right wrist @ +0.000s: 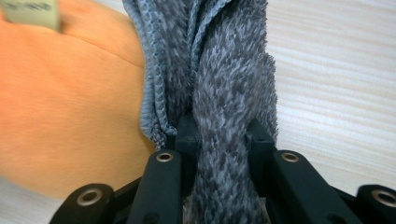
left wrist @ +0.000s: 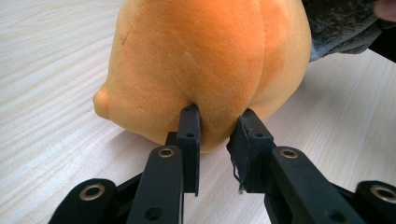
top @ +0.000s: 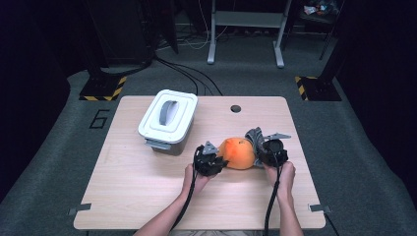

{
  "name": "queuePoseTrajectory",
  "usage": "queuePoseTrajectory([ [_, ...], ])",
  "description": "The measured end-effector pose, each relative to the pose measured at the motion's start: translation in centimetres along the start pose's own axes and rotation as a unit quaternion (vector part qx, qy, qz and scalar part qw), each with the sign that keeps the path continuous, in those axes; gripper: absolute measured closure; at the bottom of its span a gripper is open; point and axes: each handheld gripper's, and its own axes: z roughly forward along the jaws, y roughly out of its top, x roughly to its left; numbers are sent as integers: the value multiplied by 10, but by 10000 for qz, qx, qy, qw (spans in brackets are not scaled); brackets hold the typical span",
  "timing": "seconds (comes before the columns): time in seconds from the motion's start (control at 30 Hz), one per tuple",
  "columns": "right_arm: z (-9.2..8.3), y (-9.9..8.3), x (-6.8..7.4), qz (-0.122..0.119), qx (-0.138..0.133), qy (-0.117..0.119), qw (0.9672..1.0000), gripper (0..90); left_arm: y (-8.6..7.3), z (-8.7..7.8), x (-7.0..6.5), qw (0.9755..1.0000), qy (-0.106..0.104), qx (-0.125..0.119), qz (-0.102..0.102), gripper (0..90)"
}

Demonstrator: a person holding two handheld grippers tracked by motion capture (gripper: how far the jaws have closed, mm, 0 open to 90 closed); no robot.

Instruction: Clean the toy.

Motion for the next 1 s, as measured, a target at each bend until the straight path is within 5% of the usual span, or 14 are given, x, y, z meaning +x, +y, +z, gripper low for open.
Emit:
queuePoseTrajectory([
  [0.57, 38, -16, -11, 216, 604, 20, 9979, 728, 0, 1, -2, 10000, 44, 17, 2, 737],
  [0.77, 17, -11, -14, 203, 335, -62, 9992, 730, 0, -1, 0, 10000, 60, 3, -1, 737],
  [1.0, -30, 3, -4, 2, -275, -54, 9996, 730, 0, -1, -1, 10000, 77, -29, 6, 737],
])
